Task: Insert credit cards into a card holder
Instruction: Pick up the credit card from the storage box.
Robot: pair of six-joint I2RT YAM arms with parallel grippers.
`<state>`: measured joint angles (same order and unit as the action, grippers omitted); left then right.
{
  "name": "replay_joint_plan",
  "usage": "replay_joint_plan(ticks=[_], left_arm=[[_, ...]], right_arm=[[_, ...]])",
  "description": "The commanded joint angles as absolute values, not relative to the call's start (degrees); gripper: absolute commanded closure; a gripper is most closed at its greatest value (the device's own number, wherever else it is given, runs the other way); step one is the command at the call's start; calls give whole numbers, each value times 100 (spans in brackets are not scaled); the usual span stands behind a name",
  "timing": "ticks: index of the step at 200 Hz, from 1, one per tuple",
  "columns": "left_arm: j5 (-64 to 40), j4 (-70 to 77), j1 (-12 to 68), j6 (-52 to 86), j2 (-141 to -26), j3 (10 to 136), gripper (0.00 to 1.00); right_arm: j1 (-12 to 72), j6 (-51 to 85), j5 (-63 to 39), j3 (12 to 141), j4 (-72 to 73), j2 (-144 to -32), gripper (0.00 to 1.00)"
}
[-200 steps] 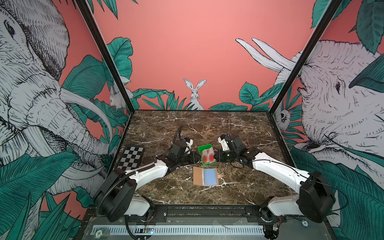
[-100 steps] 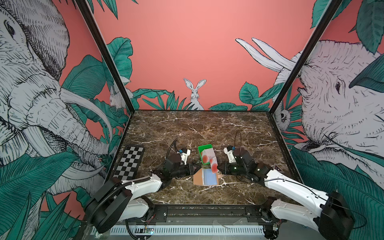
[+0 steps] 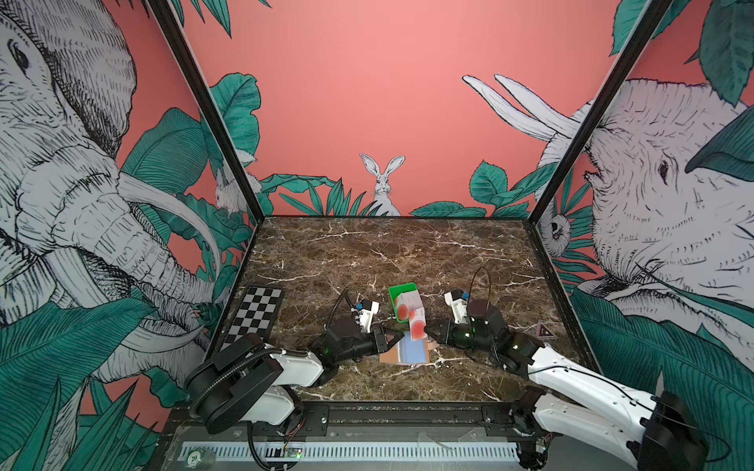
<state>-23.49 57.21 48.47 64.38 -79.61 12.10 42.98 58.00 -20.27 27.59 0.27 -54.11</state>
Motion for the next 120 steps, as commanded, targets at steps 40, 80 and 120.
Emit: replay_joint_plan(ticks=[40,80,120], left_arm=[[-2461,6901,4907,6808,-8376,1222,66],[-2522,7795,4909,7100,-8808,1260,66],[-2588,8033,4906,7181,-9022,1379,68]], right_arm=[[4333,6220,-2187,2629,718,-5223,100],[4333,6284,-2358,2621,841,-5256,100],[4333,6328,-2445,2591,906,-5269,100]])
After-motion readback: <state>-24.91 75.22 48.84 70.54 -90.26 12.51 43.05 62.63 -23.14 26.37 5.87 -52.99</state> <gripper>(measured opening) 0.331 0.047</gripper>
